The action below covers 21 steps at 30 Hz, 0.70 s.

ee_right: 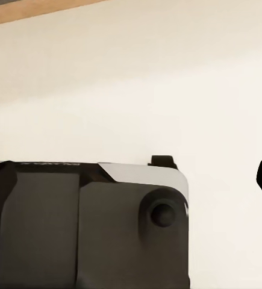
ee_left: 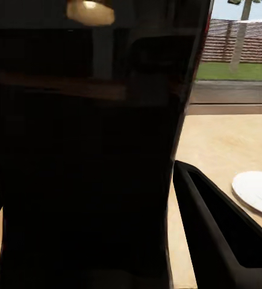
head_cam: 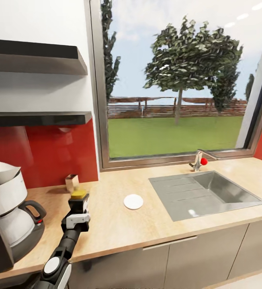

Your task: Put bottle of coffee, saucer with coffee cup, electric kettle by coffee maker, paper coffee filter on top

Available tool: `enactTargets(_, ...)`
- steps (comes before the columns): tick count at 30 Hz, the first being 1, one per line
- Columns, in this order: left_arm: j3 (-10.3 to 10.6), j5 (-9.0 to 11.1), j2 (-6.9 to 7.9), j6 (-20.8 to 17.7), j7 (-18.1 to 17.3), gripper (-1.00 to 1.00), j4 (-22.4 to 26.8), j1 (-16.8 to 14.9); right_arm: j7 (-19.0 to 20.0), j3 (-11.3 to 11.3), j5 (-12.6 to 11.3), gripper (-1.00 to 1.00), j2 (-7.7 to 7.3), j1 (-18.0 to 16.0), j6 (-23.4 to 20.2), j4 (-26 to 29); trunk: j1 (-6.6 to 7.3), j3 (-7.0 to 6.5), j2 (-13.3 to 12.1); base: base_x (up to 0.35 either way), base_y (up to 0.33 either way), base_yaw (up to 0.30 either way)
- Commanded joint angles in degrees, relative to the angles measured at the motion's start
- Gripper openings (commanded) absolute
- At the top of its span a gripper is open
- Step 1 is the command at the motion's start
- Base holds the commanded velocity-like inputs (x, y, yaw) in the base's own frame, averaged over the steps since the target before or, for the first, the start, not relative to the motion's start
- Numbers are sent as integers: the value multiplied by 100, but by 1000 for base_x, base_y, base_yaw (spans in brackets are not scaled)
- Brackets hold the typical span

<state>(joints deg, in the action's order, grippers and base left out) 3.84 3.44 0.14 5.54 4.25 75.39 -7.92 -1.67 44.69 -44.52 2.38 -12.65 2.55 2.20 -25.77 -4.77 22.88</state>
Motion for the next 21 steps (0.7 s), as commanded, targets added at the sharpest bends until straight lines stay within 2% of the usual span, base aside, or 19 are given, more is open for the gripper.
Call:
enactTargets(1, 13, 21, 6, 94, -49, -100, 6, 48, -17, 49, -48, 100, 0, 0, 15, 0, -2, 2, 4, -24, 0, 28)
enactTargets(8, -7, 8, 30, 314, -740, -100, 32, 182, -17, 49, -48, 100, -1, 0, 17, 0, -2, 2, 4, -7, 0, 8)
enactTargets(13, -36, 11, 131, 334, -1264, -100, 105, 334, -17, 49, -48, 100, -1, 0, 17, 0, -2, 2, 4, 0, 0, 0)
enactTargets(18, -71, 55, 335, 300, -1938, -100, 299, 366, -17, 49, -48, 100, 6, 0, 17, 0, -2, 2, 4, 0, 0, 0)
enactTargets(19, -78, 71, 431, 273, -2196, -100, 370, 368, -17, 49, -48, 100, 7, 0, 17, 0, -2, 2, 4, 0, 0, 5)
enactTargets(21, -84, 83, 513, 247, -2459, -100, 431, 369, -17, 49, -48, 100, 7, 0, 17, 0, -2, 2, 4, 0, 0, 32)
